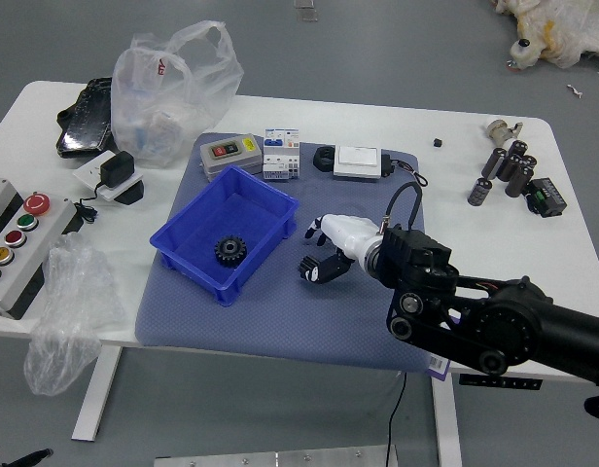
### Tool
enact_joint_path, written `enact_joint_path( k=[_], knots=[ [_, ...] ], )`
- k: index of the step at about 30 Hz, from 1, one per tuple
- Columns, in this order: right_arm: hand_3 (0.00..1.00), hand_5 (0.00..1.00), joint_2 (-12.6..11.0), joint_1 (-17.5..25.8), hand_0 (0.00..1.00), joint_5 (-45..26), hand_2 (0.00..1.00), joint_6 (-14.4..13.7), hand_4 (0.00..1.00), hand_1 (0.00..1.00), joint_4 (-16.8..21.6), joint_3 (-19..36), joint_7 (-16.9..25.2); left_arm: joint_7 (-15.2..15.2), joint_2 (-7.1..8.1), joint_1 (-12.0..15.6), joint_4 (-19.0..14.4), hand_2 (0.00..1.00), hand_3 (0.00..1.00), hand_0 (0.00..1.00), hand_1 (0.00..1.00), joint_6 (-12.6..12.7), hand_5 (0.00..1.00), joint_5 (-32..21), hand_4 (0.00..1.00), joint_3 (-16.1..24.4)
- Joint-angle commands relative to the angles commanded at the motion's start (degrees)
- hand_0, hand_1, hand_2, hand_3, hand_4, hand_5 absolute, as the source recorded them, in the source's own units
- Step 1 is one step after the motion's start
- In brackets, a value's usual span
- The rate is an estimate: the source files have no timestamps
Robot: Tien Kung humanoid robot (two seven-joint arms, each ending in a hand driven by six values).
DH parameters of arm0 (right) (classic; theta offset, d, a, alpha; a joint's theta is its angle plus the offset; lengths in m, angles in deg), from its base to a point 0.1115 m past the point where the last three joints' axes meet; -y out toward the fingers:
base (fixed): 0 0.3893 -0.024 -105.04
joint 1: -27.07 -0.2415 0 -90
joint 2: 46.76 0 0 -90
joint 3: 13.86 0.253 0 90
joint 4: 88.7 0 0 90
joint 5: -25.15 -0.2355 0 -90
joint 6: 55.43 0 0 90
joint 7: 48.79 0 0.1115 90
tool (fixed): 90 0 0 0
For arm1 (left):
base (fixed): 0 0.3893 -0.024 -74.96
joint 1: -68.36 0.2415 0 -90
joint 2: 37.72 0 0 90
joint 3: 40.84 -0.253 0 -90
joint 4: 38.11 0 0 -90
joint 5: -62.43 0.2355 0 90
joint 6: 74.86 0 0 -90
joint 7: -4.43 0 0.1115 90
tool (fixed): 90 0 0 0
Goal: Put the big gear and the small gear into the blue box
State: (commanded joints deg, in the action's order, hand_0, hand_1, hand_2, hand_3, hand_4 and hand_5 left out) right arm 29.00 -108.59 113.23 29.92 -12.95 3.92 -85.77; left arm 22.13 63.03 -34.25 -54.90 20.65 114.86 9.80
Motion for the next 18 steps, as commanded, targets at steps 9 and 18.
enact_joint_path(
  k=[9, 18],
  knots=[
    [0.713, 0.303, 0.84, -1.72, 0.339, -2.76, 0.559, -3.08, 0.808, 0.39, -1.93, -4.21, 0.0, -0.03, -0.01, -0.13, -0.01, 0.565, 0.748, 0.658, 0.515, -0.04, 0.591, 0.06, 0.747, -0.01],
    [0.61, 0.275, 1.81, -2.28, 0.308, -4.58, 0.42, -6.79, 0.763, 0.36, -3.79, -6.16, 0.0, -0.06, -0.02, -0.3, 0.01, 0.565, 0.748, 0.658, 0.515, -0.1, 0.59, 0.2, 0.747, 0.04]
  ],
)
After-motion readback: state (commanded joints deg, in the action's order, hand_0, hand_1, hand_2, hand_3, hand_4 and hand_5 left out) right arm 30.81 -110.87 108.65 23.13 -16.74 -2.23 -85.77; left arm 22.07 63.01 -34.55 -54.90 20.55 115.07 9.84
